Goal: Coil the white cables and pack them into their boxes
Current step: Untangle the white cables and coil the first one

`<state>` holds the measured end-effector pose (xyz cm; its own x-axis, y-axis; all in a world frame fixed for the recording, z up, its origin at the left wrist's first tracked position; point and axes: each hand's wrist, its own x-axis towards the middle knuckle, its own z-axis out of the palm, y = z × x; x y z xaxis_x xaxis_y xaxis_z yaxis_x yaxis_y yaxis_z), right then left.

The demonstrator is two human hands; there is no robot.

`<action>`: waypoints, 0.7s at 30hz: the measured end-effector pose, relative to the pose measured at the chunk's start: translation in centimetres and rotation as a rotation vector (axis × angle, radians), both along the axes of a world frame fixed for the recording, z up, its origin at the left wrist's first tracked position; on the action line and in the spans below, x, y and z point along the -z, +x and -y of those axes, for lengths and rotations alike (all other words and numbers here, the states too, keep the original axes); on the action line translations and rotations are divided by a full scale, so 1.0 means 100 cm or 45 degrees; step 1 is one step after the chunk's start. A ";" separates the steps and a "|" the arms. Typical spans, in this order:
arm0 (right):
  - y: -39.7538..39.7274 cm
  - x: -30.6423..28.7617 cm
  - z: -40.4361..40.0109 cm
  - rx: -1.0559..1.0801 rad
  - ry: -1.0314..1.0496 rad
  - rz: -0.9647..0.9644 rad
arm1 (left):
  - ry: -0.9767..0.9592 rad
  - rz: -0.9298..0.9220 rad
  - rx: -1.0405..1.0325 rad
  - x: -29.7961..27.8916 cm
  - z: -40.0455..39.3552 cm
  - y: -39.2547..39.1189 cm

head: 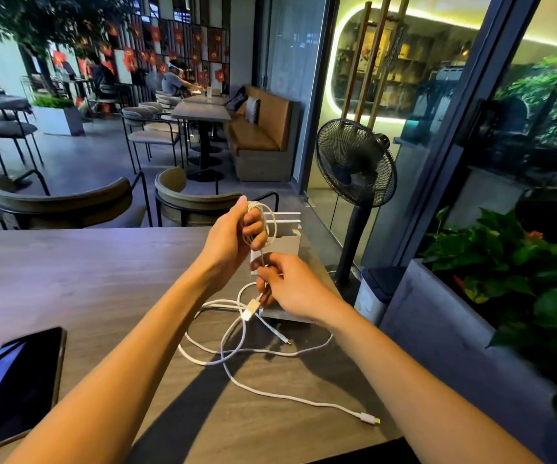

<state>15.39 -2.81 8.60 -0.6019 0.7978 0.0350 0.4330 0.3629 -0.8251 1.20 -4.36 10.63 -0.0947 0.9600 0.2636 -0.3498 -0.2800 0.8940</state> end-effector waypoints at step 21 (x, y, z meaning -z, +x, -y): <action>0.033 -0.006 0.004 0.092 0.650 0.588 | 0.017 -0.006 -0.075 0.005 0.003 0.001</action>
<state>18.64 -3.25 9.16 -0.5916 0.7882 0.1695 0.7365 0.6138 -0.2842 1.30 -4.71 10.09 -0.1496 0.9491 0.2771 -0.3279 -0.3120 0.8917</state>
